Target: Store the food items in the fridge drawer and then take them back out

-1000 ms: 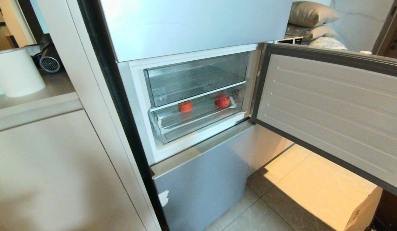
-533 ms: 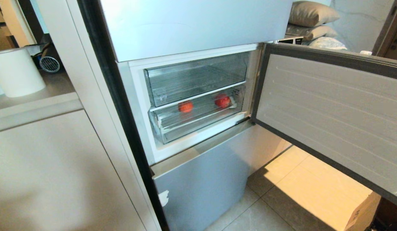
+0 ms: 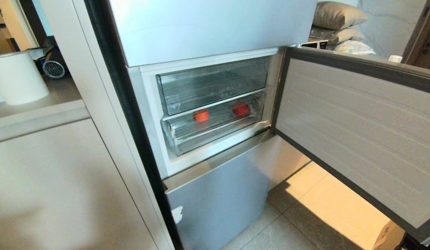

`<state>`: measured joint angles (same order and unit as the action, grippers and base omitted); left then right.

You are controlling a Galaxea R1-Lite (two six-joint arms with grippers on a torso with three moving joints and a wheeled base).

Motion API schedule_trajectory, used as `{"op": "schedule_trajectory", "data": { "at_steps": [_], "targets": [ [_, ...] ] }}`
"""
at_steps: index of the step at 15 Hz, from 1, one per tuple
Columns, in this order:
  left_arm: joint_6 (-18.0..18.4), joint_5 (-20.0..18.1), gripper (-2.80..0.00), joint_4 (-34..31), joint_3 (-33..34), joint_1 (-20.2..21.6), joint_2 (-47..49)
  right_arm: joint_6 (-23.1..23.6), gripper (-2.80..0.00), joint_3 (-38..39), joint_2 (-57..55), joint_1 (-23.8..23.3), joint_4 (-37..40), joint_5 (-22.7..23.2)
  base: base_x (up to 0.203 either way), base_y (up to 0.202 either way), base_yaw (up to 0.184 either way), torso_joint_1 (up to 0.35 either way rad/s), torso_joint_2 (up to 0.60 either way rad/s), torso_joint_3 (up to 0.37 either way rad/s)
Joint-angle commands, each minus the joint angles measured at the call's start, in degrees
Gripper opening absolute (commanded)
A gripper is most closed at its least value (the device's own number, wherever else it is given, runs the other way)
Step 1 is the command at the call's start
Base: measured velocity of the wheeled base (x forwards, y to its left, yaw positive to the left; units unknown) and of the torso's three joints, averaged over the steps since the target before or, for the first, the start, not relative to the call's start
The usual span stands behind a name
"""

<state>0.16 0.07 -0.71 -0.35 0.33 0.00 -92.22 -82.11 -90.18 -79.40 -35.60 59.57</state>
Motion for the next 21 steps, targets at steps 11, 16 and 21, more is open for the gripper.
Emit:
{"op": "schedule_trajectory", "data": {
  "at_steps": [11,16,21],
  "targets": [
    [0.01,0.01,-2.8,0.0,0.0,0.1,0.0,42.12,-2.8,33.9,-5.91,19.65,-0.84,-25.62,0.0,0.0,0.0,0.0,0.0,0.0],
    [0.01,0.01,-2.8,0.0,0.0,0.02,0.0,48.17,-2.8,42.79,-1.27,42.9,-0.87,-36.5,0.0,0.0,0.0,0.0,0.0,0.0],
    [0.01,0.01,-2.8,0.0,0.0,0.06,0.0,49.86,-2.8,45.97,4.73,68.99,-0.8,-53.81,0.0,0.0,0.0,0.0,0.0,0.0]
  ]
}}
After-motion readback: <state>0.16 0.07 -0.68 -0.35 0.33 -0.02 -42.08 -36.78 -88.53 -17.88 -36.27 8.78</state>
